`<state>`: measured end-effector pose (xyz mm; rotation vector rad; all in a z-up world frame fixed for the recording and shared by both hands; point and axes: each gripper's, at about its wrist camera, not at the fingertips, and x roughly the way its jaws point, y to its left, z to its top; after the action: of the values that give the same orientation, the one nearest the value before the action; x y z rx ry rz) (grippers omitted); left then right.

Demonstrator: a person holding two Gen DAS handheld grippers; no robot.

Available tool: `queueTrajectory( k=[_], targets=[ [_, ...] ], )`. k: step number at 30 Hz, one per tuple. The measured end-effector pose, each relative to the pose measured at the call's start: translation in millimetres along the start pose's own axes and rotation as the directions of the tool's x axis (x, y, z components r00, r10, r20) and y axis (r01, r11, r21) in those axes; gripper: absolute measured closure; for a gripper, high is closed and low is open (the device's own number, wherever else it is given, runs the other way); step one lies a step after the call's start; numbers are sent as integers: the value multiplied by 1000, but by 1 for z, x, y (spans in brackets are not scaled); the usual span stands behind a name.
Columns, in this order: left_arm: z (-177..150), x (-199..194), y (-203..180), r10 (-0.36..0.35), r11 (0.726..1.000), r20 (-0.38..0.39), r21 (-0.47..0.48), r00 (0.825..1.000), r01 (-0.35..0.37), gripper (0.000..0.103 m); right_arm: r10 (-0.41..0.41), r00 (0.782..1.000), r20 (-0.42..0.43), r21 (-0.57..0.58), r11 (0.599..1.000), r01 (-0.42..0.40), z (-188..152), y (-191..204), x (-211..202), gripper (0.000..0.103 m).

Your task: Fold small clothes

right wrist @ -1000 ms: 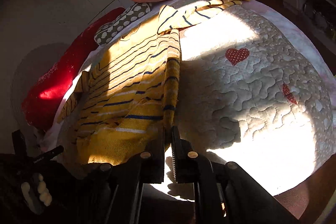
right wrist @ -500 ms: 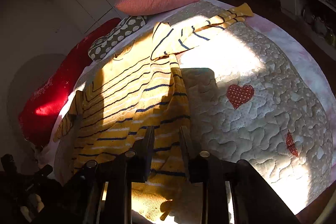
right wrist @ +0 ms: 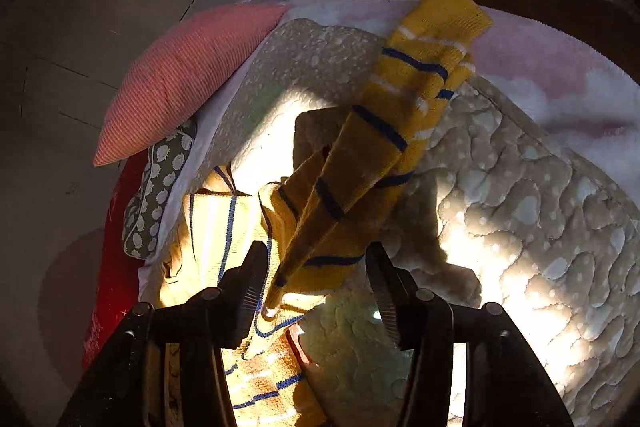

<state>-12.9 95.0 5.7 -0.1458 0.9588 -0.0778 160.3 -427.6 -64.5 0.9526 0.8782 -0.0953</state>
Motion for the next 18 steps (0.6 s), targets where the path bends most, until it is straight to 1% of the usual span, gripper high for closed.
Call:
queueTrajectory(
  k=[1, 2, 4, 5, 6, 7, 8, 9, 10, 11, 12, 13, 14, 15, 16, 17, 18],
  targets=[
    [2, 2, 7, 9, 1000, -5, -17, 1000, -9, 37, -10, 1000, 6, -30, 999, 10, 4, 5, 1, 97],
    [3, 3, 13, 19, 999, -9, -33, 1000, -19, 37, -42, 999, 16, -67, 997, 43, 8, 11, -2, 97],
    [6, 6, 25, 38, 998, -11, -55, 999, -39, 37, -92, 994, 67, -133, 986, 100, 17, 17, -14, 98],
    [6, 7, 31, 51, 997, -13, -63, 999, -51, 37, -135, 985, 104, -151, 977, 150, 21, 17, -22, 98],
    [7, 10, 36, 59, 995, -16, -74, 998, -60, 37, -187, 972, 143, -157, 965, 209, 26, 12, -30, 98],
    [8, 12, 40, 56, 995, -24, -87, 998, -58, 37, -234, 956, 175, -152, 953, 261, 30, 7, -36, 98],
    [8, 15, 44, 46, 994, -34, -102, 998, -50, 37, -296, 931, 213, -149, 932, 330, 34, -1, -41, 98],
    [7, 18, 47, 36, 992, -44, -117, 998, -41, 37, -364, 898, 247, -148, 902, 406, 40, -9, -44, 97],
    [6, 20, 49, 27, 991, -52, -130, 998, -33, 37, -415, 870, 267, -144, 875, 462, 41, -15, -47, 97],
    [5, 22, 50, 17, 990, -60, -139, 998, -26, 37, -454, 847, 278, -130, 856, 501, 45, -23, -51, 96],
    [3, 24, 50, 9, 990, -68, -142, 998, -19, 37, -475, 833, 284, -100, 849, 518, 45, -33, -57, 89],
    [1, 26, 49, 2, 990, -76, -143, 997, -13, 37, -478, 832, 283, -64, 856, 514, 45, -42, -64, 78],
    [-1, 28, 48, -8, 990, -86, -143, 996, -5, 37, -470, 837, 279, -38, 866, 499, 43, -49, -71, 75],
    [-4, 29, 46, -22, 990, -94, -144, 995, 9, 37, -451, 849, 275, -25, 880, 475, 39, -54, -78, 74],
    [-6, 30, 44, -41, 989, -101, -145, 994, 27, 37, -420, 866, 272, -32, 895, 444, 32, -57, -88, 74],
    [-9, 32, 42, -61, 988, -110, -145, 992, 45, 37, -391, 881, 266, -51, 907, 418, 24, -57, -95, 74],
    [-13, 34, 39, -82, 987, -122, -145, 989, 64, 37, -353, 901, 252, -78, 921, 383, 11, -53, -102, 73]
  ],
)
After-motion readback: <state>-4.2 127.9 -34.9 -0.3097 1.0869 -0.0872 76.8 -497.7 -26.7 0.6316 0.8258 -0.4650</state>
